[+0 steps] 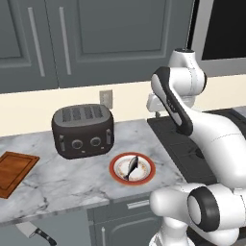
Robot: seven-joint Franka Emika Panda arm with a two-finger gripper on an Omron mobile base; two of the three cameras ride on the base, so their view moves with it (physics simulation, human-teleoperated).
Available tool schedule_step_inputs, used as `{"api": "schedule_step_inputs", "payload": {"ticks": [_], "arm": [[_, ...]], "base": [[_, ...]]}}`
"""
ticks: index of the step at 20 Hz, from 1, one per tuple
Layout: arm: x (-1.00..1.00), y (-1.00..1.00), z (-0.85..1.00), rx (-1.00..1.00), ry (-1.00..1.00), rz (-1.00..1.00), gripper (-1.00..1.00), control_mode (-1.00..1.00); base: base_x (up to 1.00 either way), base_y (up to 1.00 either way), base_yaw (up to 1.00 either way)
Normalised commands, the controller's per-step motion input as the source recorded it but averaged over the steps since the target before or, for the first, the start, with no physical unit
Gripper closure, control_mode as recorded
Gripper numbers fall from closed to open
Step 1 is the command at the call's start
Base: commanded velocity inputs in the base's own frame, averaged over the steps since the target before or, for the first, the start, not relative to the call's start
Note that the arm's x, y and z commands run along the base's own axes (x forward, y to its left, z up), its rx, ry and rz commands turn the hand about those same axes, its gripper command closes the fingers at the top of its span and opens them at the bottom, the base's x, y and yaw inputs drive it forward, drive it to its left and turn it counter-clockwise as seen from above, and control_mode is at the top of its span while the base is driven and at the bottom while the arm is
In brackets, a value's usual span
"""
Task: Pick up the knife from the drawer and place it on the cutting board. Then place the meat from the plate to the cutting board.
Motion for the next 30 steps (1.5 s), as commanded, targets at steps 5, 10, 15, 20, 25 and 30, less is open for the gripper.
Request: {"api": "schedule_step_inputs", "payload": {"ticks": [5, 10, 15, 20, 25, 30], "arm": [[0.0, 0.0, 0.0, 0.0, 0.0, 0.0, -1.0, 1.0], [0.0, 0.0, 0.0, 0.0, 0.0, 0.0, -1.0, 1.0], [0.0, 0.0, -0.02, 0.0, 0.0, 0.0, -1.0, -1.0], [-0.09, 0.02, -0.05, 0.0, 0.0, 0.0, -1.0, -1.0], [-0.37, 0.42, -0.13, -0.03, 0.0, 0.0, -1.0, -1.0], [-0.46, 0.6, -0.23, -0.05, 0.0, 0.0, -1.0, -1.0]], "base": [[0.48, -0.24, 0.0], [0.37, -0.14, 0.0], [0.03, 0.0, 0.0], [0.0, 0.0, 0.0], [0.0, 0.0, 0.0], [0.0, 0.0, 0.0]]}}
